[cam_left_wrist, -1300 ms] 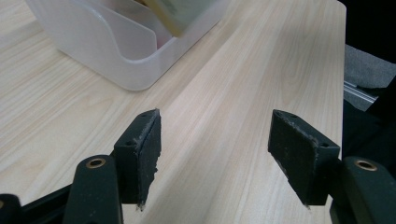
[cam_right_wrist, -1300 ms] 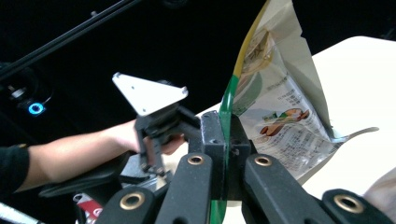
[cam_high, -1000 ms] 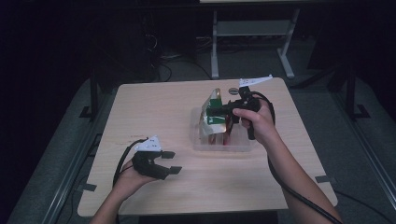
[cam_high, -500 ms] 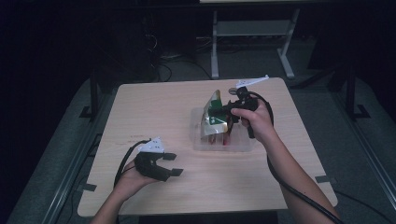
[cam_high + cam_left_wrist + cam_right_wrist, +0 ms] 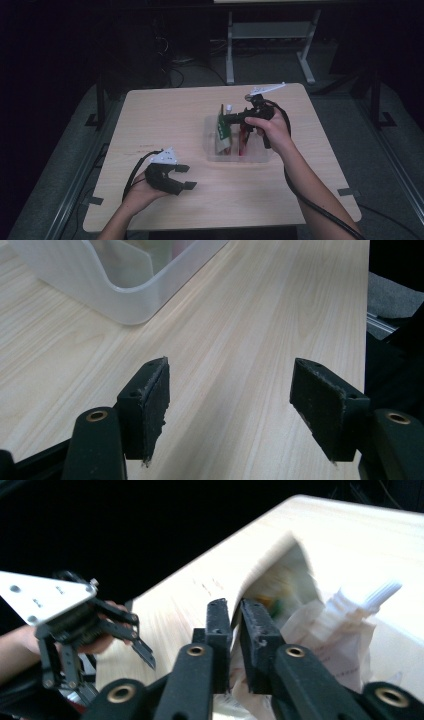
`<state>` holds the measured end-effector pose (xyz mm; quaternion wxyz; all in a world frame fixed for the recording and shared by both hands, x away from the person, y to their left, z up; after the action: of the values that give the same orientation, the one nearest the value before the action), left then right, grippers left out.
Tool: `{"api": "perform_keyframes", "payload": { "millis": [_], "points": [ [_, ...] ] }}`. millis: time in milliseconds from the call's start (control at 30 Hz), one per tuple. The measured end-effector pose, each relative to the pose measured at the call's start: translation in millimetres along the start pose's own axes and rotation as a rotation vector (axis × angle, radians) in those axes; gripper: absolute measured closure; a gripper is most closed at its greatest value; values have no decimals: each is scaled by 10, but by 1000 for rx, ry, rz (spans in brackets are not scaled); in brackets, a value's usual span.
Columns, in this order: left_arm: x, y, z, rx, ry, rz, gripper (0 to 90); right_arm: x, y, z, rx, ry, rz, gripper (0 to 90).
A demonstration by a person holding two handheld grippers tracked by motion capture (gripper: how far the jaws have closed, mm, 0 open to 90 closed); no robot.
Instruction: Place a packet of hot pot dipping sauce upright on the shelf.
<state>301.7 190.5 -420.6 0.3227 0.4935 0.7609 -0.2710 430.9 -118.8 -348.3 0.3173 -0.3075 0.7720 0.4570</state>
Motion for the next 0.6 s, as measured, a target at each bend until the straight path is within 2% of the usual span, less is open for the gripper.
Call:
{"api": "perform_keyframes", "payload": {
  "millis": [200,333,467,533,600],
  "points": [
    [-7,11,4,-4,-11,-5,315,-59,90,-136,20,-13,-33,719],
    [-13,15,4,-4,-8,-6,313,-52,154,-236,45,-10,-62,613],
    [-16,0,0,0,-1,-5,302,4,213,-356,117,1,-114,527],
    [-22,-10,-8,1,8,-3,292,60,243,-425,136,-4,-131,500],
    [-20,-16,-14,6,14,0,283,132,271,-484,135,-7,-140,467]
  ]
}}
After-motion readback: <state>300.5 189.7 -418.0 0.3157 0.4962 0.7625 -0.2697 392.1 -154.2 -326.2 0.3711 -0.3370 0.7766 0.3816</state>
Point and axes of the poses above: each handheld gripper's, and its own axes: z roughly forward along the jaws, x roughly out of its underside, y roughly to its left, the point moved 1 cm from there along z, roughly forward along the jaws, and after that the axes turned 5 degrees about z, right-handed, at the moved point
